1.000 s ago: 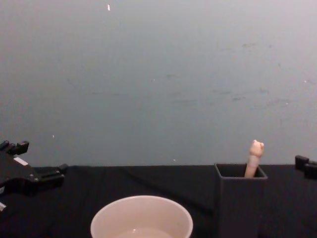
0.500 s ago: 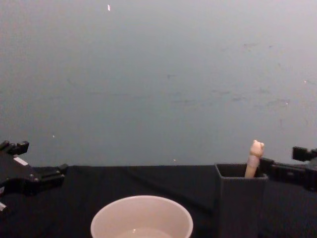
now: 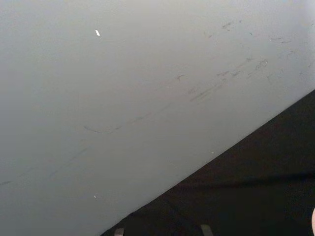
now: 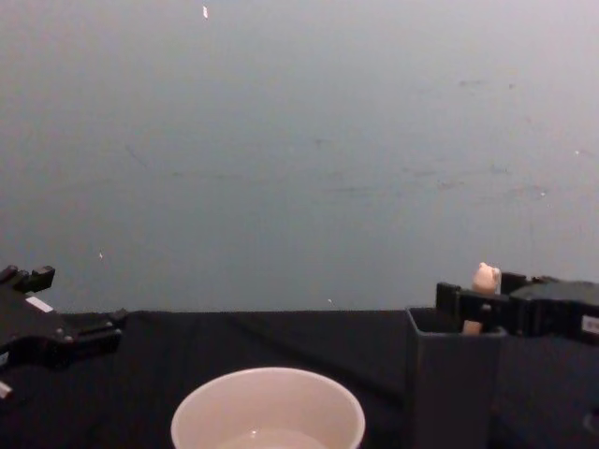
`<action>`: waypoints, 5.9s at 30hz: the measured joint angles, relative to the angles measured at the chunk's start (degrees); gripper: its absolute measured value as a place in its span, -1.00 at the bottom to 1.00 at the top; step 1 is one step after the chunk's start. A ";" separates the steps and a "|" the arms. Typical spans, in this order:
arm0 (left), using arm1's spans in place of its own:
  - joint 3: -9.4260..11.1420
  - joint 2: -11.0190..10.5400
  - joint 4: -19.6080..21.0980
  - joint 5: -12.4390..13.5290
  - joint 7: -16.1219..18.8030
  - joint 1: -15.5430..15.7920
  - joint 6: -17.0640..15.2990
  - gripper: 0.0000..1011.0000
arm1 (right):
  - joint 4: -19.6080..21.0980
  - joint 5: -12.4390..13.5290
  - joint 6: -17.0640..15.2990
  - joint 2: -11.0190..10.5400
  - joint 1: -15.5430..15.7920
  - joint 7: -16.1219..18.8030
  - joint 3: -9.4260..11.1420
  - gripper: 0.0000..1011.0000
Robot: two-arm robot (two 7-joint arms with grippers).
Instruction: Pick up the stirring spoon with one hand, stir inside the cup, then place it back in its original position.
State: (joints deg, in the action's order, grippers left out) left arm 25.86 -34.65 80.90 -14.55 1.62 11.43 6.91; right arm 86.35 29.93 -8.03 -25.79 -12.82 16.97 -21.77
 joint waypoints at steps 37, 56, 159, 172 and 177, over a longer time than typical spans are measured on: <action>0.00 0.00 0.00 0.00 0.00 0.00 0.00 0.98 | -2.32 -2.06 -0.30 2.48 -1.93 0.77 0.43 0.45; 0.00 0.00 0.00 0.00 0.00 0.00 0.00 0.98 | -2.29 -1.96 -0.23 2.46 -1.93 0.77 0.43 -0.57; 0.00 0.00 0.00 0.00 0.00 0.00 0.00 0.98 | -13.67 -12.51 21.05 9.16 -11.99 18.07 -11.57 -0.57; 0.00 0.00 0.00 0.00 0.00 0.00 0.00 0.98 | -16.51 -14.06 22.19 11.06 -12.56 17.92 -11.92 -0.57; 0.00 0.00 0.00 0.00 0.00 0.00 0.00 0.98 | -16.47 -14.39 22.25 10.96 -12.43 17.88 -11.62 -0.57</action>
State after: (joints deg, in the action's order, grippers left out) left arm 25.86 -34.65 80.90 -14.55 1.62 11.43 6.91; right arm 69.88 15.54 14.23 -14.83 -25.25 34.85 -33.39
